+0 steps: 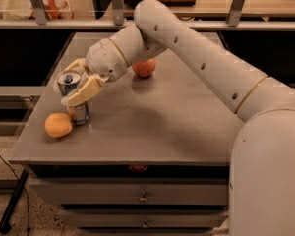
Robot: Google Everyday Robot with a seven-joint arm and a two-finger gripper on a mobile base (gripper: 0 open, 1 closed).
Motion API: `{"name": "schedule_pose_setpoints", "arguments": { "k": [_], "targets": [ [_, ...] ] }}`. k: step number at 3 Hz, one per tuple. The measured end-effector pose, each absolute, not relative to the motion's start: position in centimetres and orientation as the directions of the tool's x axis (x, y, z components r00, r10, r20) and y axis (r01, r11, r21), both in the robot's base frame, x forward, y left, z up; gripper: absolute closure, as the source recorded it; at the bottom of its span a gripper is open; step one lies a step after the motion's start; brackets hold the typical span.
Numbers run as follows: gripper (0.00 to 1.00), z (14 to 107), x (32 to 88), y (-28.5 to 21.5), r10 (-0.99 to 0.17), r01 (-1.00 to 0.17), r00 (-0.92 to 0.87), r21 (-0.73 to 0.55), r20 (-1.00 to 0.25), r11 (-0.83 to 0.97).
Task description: Move redbull can near orange
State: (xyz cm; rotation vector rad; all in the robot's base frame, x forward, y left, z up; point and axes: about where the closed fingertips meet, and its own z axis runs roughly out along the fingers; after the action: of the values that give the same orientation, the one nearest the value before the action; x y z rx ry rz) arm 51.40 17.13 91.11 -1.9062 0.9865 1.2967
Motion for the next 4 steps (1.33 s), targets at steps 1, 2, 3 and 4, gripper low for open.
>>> {"name": "schedule_pose_setpoints", "arguments": {
  "k": [1, 2, 3, 4],
  "targets": [
    [0.57, 90.77, 51.53, 17.32, -0.242, -0.844, 0.241, -0.080, -0.940, -0.530],
    [0.31, 90.60, 51.64, 17.49, -0.247, -0.841, 0.244, -0.078, -0.938, -0.536],
    [0.08, 90.57, 51.70, 17.64, -0.248, -0.836, 0.247, -0.076, -0.937, -0.544],
    [0.00, 90.60, 51.74, 17.66, -0.251, -0.831, 0.249, -0.073, -0.936, -0.552]
  ]
}}
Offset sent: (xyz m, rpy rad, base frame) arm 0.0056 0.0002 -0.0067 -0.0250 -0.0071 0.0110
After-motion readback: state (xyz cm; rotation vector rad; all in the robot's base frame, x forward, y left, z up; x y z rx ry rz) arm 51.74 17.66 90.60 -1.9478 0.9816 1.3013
